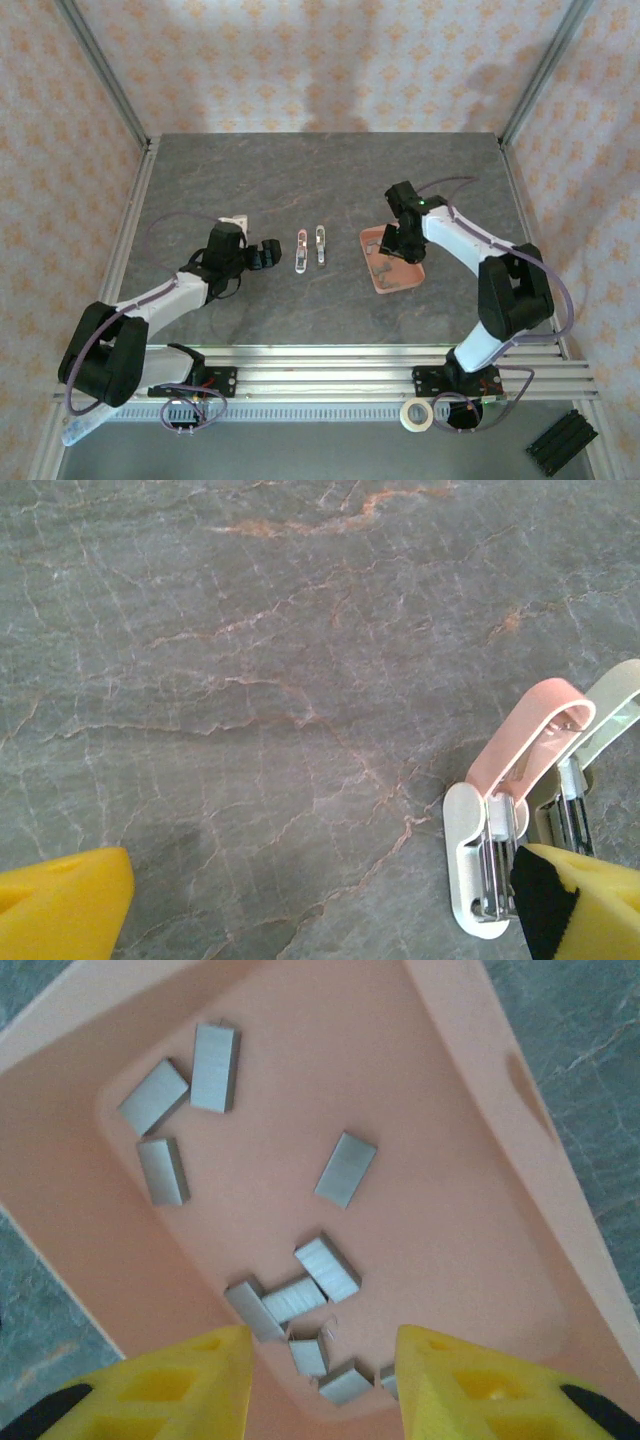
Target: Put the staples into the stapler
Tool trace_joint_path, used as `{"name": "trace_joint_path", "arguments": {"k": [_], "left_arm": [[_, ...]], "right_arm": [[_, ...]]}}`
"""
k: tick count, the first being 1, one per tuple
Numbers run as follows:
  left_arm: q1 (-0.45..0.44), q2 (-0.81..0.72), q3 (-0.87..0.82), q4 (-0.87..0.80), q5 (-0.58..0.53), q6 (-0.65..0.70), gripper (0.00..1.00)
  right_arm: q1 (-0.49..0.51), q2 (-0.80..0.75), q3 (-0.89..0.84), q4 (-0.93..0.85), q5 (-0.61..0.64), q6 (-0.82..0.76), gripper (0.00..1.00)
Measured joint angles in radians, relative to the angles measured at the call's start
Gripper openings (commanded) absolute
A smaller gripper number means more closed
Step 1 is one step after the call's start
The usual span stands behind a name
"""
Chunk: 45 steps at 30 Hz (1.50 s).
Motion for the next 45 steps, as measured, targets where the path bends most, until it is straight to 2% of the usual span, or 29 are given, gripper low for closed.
{"name": "trace_joint_path", "arguments": {"k": [12,20,45], "left_arm": [[0.0,0.059,0.059,-0.023,-0.015,0.022,0.97],[0.0,0.083,0.065,-0.026,-0.016,0.022,0.98],[0.0,0.121,0.089,-0.026,-0.016,0.045,0.98]], "right_arm": [[-0.047,0.122,0.052,0.059,0.018,0.073,0.38],[-0.05,0.188,0.077,0.075,0.018,0.089,0.31],[-0.069,0.227,0.087,0.076,0.019,0.097,0.26]]}}
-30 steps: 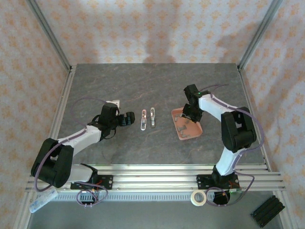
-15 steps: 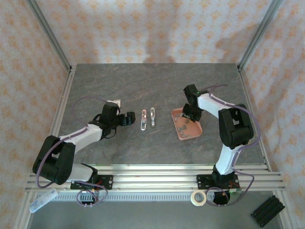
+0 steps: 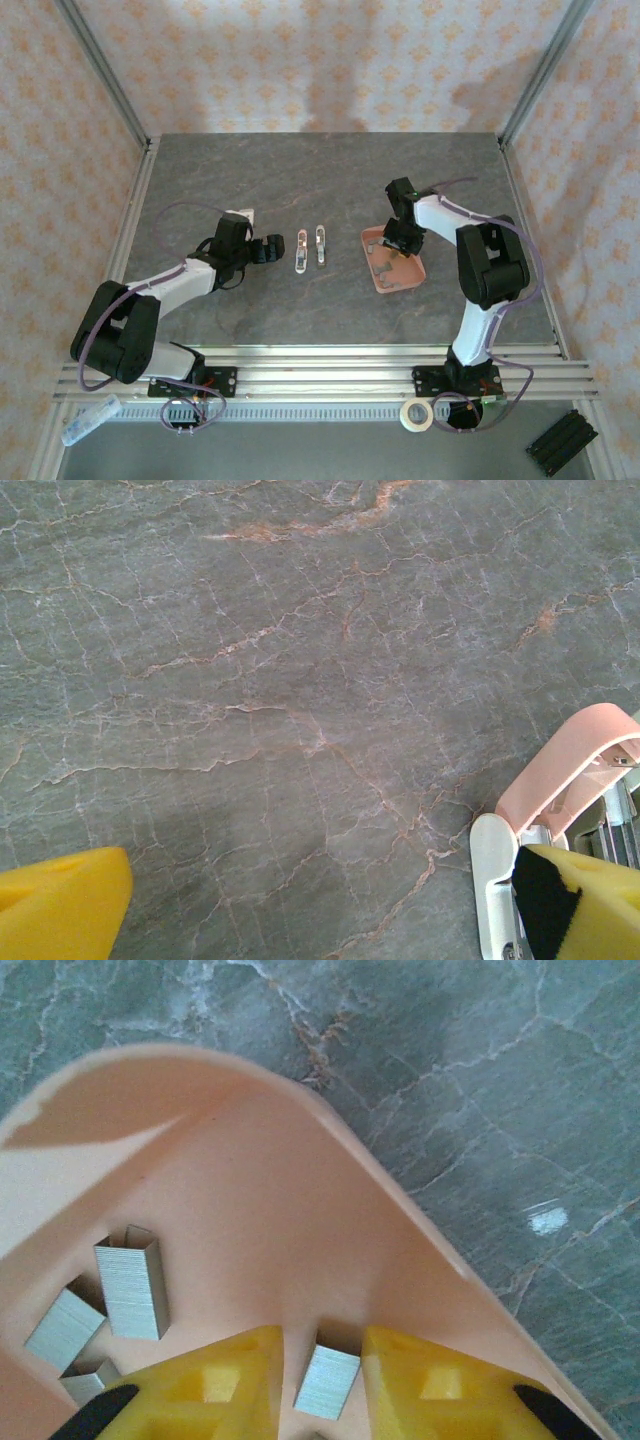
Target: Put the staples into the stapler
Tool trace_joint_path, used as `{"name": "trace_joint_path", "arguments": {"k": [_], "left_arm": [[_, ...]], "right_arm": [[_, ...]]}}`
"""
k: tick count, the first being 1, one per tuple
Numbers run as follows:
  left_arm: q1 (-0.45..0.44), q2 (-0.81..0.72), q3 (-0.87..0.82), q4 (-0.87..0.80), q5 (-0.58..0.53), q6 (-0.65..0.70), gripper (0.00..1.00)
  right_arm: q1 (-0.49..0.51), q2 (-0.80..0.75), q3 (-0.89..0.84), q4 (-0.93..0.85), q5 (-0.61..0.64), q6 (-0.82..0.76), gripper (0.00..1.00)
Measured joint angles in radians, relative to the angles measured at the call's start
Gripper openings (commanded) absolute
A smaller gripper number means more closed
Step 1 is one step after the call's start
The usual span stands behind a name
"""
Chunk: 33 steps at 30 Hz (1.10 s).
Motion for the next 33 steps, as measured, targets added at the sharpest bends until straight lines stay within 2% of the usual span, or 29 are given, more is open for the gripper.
{"name": "trace_joint_path", "arguments": {"k": [8,15,24,29,33], "left_arm": [[0.0,0.0,0.0,0.0,0.0,0.0,0.98],[0.0,0.0,0.0,0.0,0.0,0.0,0.98],[0.0,-0.009,0.0,-0.002,-0.002,0.001,0.97],[0.0,-0.046,0.0,-0.011,-0.002,0.003,0.97],[0.0,-0.078,0.0,-0.018,-0.002,0.003,0.97]], "right_arm": [[-0.003,0.021,0.006,0.002,-0.001,-0.001,0.27],[-0.006,0.022,0.008,-0.008,-0.001,-0.012,0.17],[-0.006,0.013,0.009,-0.008,-0.005,-0.023,0.16],[-0.006,-0.055,-0.019,0.004,-0.013,-0.026,0.16],[-0.006,-0.179,-0.075,0.037,-0.012,-0.026,0.16]]}}
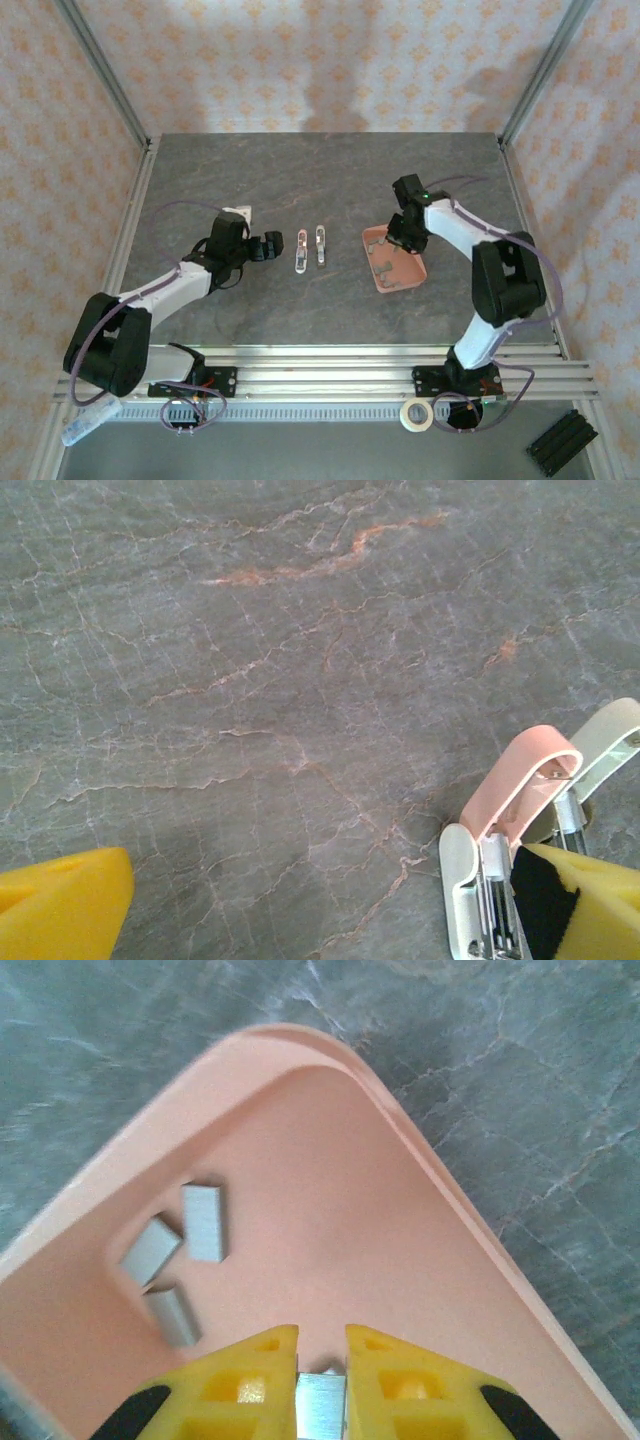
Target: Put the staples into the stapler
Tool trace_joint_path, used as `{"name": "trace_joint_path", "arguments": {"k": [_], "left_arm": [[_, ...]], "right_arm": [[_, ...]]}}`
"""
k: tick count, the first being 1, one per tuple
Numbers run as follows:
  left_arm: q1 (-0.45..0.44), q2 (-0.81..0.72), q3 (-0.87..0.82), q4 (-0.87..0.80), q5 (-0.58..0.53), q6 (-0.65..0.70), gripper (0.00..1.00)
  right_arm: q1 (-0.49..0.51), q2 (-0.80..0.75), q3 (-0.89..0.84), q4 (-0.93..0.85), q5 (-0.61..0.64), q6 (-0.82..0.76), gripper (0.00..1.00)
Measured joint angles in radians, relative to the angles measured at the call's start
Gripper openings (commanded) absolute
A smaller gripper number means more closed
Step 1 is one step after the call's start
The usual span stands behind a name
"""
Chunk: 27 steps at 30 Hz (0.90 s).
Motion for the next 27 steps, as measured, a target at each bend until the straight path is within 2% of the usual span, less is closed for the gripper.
{"name": "trace_joint_path", "arguments": {"k": [9,27], "left_arm": [[-0.009,-0.047,-0.016,-0.005,0.001,0.0,0.97],[-0.009,-0.143,-0.098,0.0,0.0,-0.005,0.99]], "right_arm": [[0.021,-0.191,-0.131,0.051,0.014,-0.002,0.16],[0.182,-0.375,-0.253,0.115,0.061,-0.011,0.17]]}}
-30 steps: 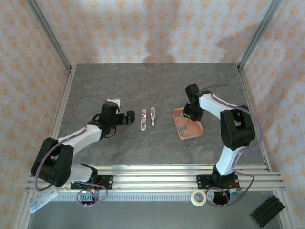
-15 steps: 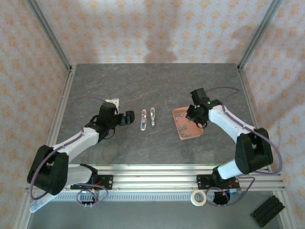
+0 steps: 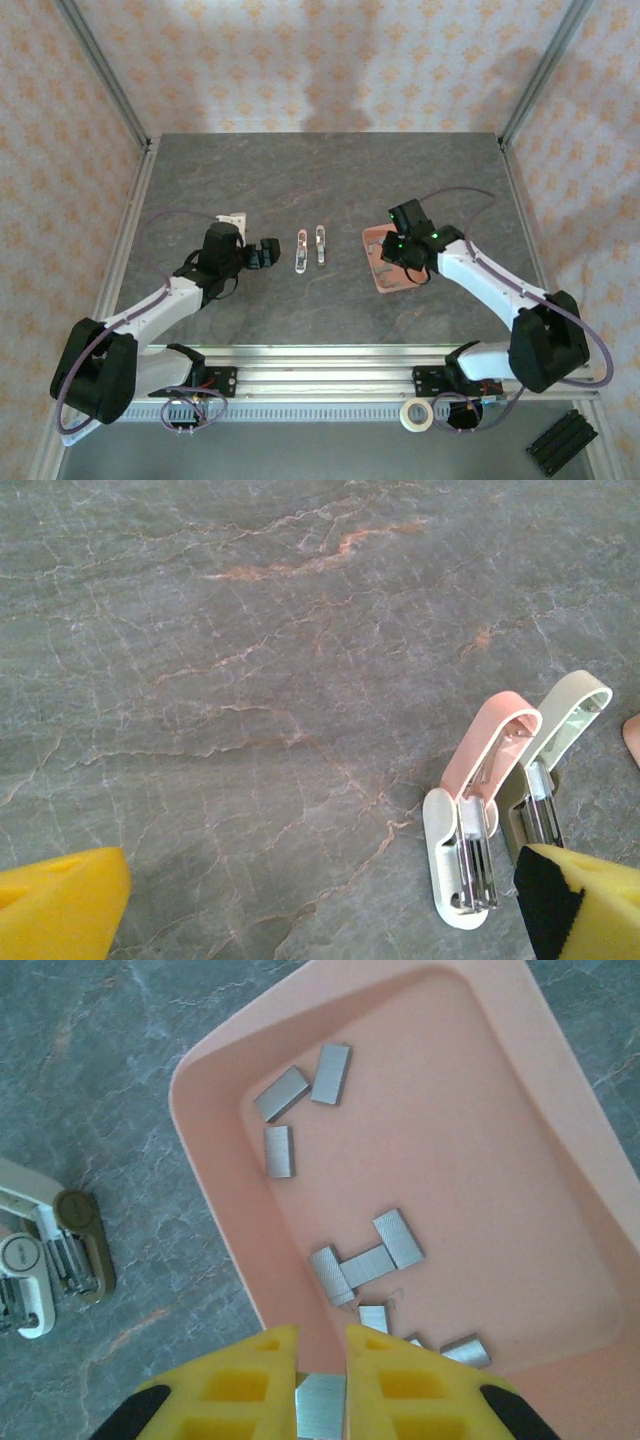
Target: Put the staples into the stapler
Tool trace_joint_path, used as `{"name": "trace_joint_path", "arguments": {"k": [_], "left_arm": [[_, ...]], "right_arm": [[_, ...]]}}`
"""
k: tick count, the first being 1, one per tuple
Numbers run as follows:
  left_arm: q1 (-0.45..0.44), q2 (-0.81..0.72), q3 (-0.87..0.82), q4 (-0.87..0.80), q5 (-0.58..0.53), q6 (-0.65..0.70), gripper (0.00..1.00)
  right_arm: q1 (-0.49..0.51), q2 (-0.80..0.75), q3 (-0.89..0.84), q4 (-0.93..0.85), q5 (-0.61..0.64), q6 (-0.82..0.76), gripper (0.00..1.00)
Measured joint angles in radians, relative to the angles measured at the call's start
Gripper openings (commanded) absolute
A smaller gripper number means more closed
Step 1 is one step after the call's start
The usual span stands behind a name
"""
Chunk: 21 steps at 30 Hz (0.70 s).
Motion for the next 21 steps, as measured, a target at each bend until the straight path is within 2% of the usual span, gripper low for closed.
{"name": "trace_joint_path", "arguments": {"k": [21], "left_arm": [[0.002,-0.045,-0.131,0.18,-0.001,-0.06,1.0]], "right_arm": [[0.184,-0.035,-0.049,0.145,0.049,0.0,0.17]]}}
